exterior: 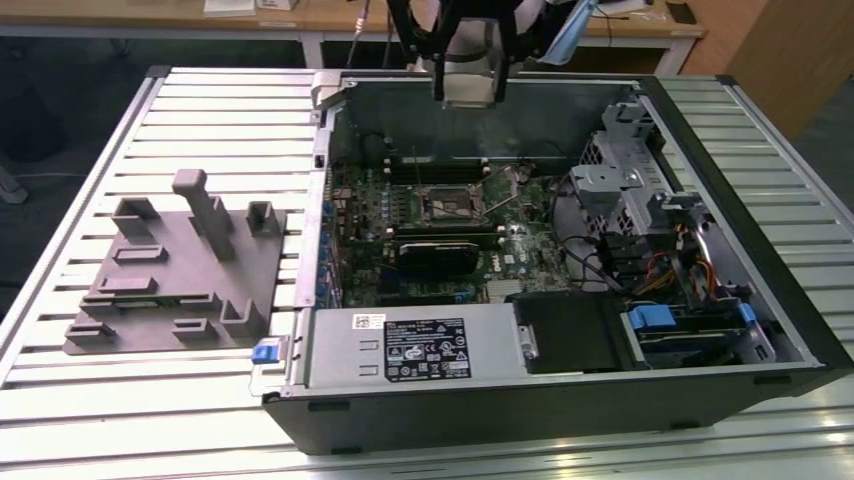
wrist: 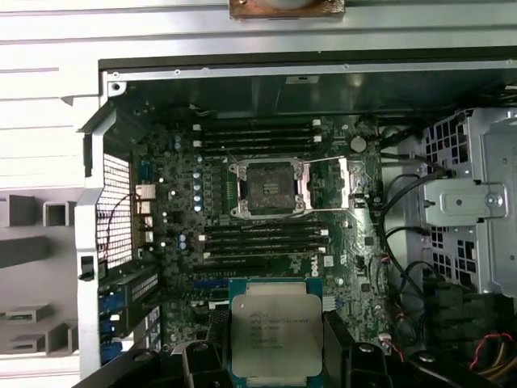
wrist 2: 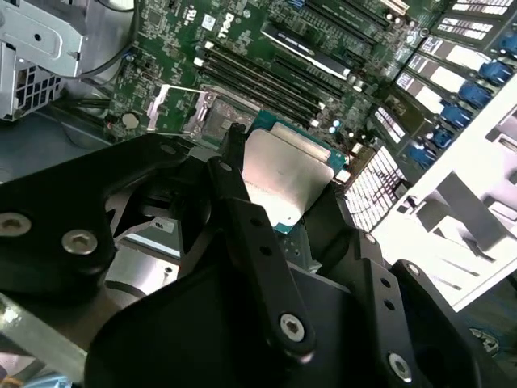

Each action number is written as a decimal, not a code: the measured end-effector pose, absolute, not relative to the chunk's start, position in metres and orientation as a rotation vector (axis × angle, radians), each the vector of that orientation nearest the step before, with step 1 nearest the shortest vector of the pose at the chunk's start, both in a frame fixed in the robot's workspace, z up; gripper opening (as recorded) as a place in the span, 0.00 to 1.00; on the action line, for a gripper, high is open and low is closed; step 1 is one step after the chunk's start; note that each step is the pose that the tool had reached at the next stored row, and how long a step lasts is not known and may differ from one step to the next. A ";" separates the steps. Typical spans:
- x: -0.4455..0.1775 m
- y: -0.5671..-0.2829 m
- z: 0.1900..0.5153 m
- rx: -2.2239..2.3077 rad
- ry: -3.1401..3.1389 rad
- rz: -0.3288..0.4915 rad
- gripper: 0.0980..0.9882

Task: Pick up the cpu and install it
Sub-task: 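Pick up the cpu and move it towards the insertion slot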

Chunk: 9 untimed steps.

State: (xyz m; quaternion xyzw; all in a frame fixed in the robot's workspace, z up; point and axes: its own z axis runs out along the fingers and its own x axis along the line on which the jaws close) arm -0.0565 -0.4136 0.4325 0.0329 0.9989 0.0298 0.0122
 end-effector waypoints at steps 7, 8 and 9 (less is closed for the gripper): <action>-0.051 -0.414 0.420 0.103 3.114 0.093 0.50; -0.051 -0.414 0.418 0.103 3.114 0.093 0.50; -0.050 -0.414 0.416 0.103 3.114 0.093 0.50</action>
